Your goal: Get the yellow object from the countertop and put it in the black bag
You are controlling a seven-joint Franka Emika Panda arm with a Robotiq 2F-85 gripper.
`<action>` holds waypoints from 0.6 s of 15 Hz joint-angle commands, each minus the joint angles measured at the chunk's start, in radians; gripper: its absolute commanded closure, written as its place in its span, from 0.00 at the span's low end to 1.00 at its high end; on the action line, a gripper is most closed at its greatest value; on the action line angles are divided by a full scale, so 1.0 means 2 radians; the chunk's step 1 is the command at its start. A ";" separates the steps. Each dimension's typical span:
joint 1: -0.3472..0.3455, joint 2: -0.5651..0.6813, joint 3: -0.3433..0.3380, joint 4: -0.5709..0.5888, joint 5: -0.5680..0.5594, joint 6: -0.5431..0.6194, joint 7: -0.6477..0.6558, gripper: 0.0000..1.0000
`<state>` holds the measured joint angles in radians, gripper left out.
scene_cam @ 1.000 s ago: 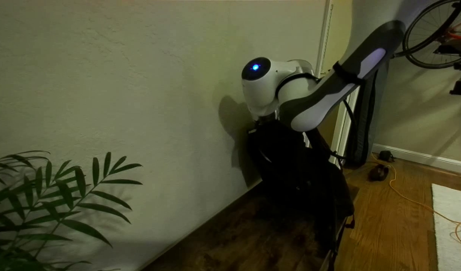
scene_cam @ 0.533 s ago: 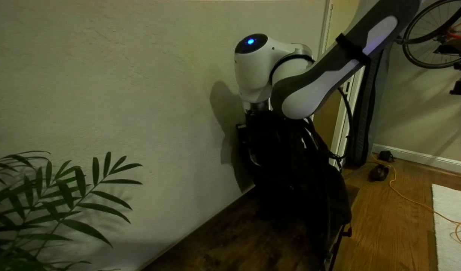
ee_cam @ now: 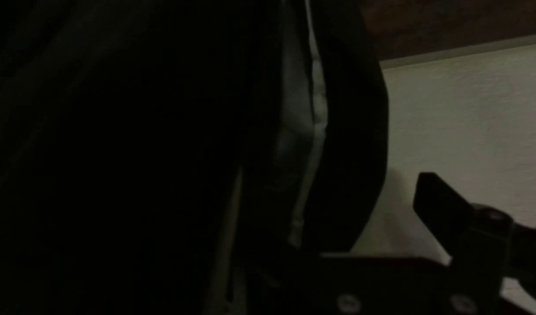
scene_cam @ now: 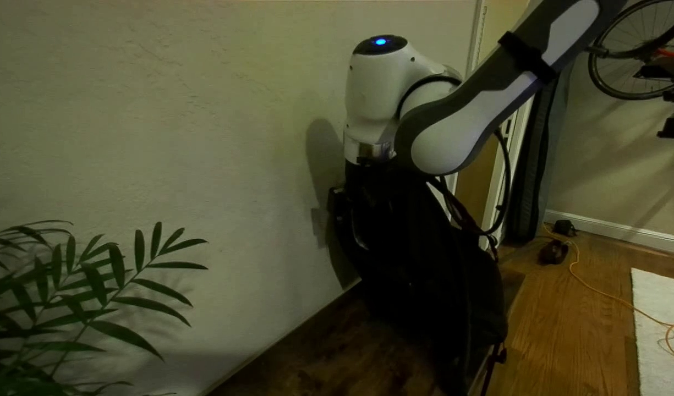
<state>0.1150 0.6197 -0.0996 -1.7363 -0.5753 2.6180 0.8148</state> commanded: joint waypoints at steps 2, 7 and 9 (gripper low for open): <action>0.000 -0.007 -0.005 -0.049 0.039 0.110 -0.098 0.00; 0.002 -0.001 0.011 -0.051 0.122 0.160 -0.220 0.00; -0.004 -0.003 0.031 -0.047 0.156 0.161 -0.267 0.00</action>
<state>0.1162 0.6408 -0.0814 -1.8046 -0.3525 2.9106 0.4089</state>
